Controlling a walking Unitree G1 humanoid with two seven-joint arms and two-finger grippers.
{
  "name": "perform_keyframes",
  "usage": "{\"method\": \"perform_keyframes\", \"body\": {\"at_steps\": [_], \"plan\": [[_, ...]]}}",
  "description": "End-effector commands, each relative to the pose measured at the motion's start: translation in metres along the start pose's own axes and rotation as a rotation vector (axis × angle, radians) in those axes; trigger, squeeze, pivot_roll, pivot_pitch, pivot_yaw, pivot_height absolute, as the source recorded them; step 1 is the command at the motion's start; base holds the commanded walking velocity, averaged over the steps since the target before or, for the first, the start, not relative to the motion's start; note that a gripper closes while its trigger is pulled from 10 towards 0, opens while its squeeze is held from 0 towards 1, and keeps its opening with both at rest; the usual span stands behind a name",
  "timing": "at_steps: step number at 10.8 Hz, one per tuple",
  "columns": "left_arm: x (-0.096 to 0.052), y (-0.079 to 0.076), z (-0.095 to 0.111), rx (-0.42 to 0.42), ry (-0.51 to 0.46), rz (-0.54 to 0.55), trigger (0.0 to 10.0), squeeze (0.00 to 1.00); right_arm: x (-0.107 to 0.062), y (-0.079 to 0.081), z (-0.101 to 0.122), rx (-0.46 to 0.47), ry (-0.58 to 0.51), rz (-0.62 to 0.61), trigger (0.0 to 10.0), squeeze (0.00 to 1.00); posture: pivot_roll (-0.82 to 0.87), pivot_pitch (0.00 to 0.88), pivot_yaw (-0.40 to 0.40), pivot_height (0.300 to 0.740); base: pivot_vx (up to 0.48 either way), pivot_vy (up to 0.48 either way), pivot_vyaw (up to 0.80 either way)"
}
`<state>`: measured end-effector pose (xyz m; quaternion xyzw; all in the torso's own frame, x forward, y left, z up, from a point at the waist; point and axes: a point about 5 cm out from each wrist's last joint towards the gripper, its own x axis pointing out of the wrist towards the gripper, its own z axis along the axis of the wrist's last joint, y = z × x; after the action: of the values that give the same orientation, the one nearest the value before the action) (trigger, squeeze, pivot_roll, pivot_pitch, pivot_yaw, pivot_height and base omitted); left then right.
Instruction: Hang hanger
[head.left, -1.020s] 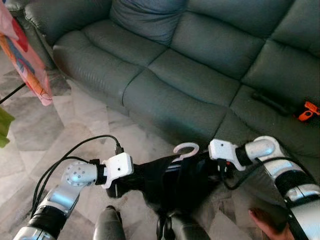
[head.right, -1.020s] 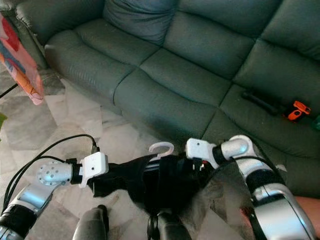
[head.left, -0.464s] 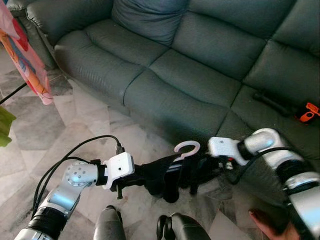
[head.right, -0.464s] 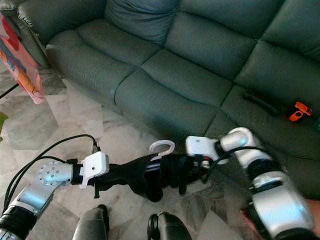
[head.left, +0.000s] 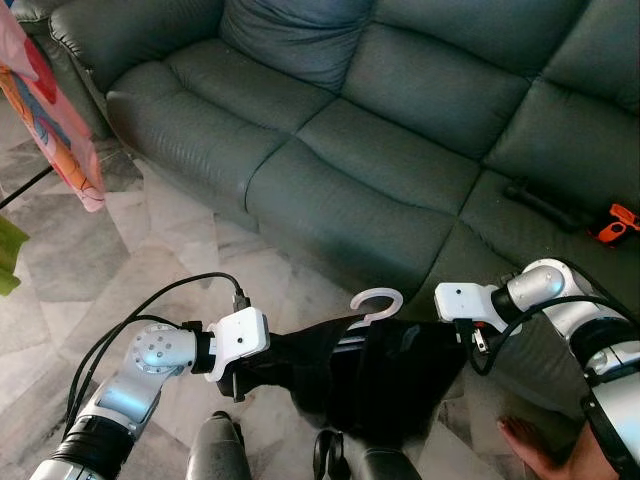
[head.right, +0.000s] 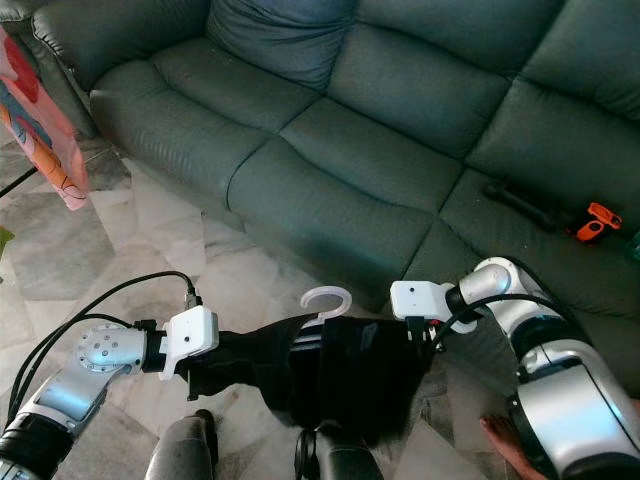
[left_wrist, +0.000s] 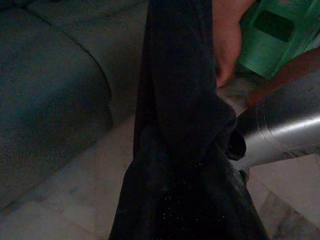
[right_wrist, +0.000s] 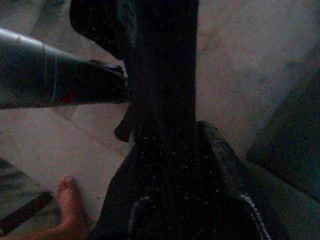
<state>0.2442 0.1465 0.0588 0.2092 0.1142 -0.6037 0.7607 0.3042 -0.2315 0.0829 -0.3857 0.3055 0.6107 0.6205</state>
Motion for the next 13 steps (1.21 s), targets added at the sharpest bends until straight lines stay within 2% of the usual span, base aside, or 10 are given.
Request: {"method": "perform_keyframes", "body": {"at_steps": [1,3,6,7,8,9,10,11,12,13], "plan": [[0.003,0.000,0.009,0.022,-0.048,-0.005,0.0,0.00,-0.001,-0.003,0.003,-0.015,-0.022,-0.033,0.0,0.00,0.01,0.164,-0.082,0.740,0.000,0.000,0.00],[0.002,-0.001,0.009,0.018,-0.045,-0.010,0.0,0.00,-0.001,-0.014,0.018,-0.049,-0.102,-0.108,0.0,0.00,0.01,0.165,-0.080,0.740,0.000,0.000,0.00],[0.004,0.000,0.009,0.019,-0.047,-0.012,0.0,0.00,0.001,-0.015,0.023,-0.070,-0.141,-0.117,0.0,0.00,0.01,0.163,-0.080,0.740,0.000,0.000,0.00],[0.004,0.000,0.009,0.018,-0.047,-0.014,0.0,0.00,0.001,-0.015,0.025,-0.041,-0.177,-0.105,2.8,0.00,0.01,0.160,-0.080,0.740,0.000,0.000,0.00],[0.004,0.000,0.009,0.018,-0.047,-0.014,0.0,0.00,0.001,-0.015,0.025,0.007,-0.198,-0.072,10.0,1.00,0.01,0.160,-0.080,0.740,0.000,0.000,0.00],[0.004,0.000,0.009,0.018,-0.047,-0.013,0.0,0.00,0.000,-0.016,0.028,-0.016,-0.207,-0.079,10.0,1.00,0.01,0.159,-0.081,0.740,0.000,0.000,0.00],[0.005,0.000,0.009,0.019,-0.046,-0.013,0.0,0.00,-0.002,-0.017,0.028,-0.019,-0.208,-0.081,10.0,0.83,0.01,0.158,-0.081,0.740,0.000,0.000,0.00],[0.005,0.000,0.009,0.019,-0.046,-0.013,0.0,0.00,-0.006,-0.017,0.027,0.000,-0.192,-0.028,10.0,0.00,0.01,0.155,-0.083,0.740,0.000,0.000,0.00],[0.005,0.000,0.009,0.018,-0.047,-0.011,0.0,0.00,-0.008,-0.020,0.031,-0.006,-0.203,-0.032,10.0,0.00,0.01,0.155,-0.084,0.740,0.000,0.000,0.00],[0.006,0.000,0.009,0.018,-0.047,-0.011,0.0,0.00,-0.007,-0.019,0.030,0.008,-0.204,-0.022,0.0,0.00,0.01,0.156,-0.086,0.740,0.000,0.000,0.00]]}}
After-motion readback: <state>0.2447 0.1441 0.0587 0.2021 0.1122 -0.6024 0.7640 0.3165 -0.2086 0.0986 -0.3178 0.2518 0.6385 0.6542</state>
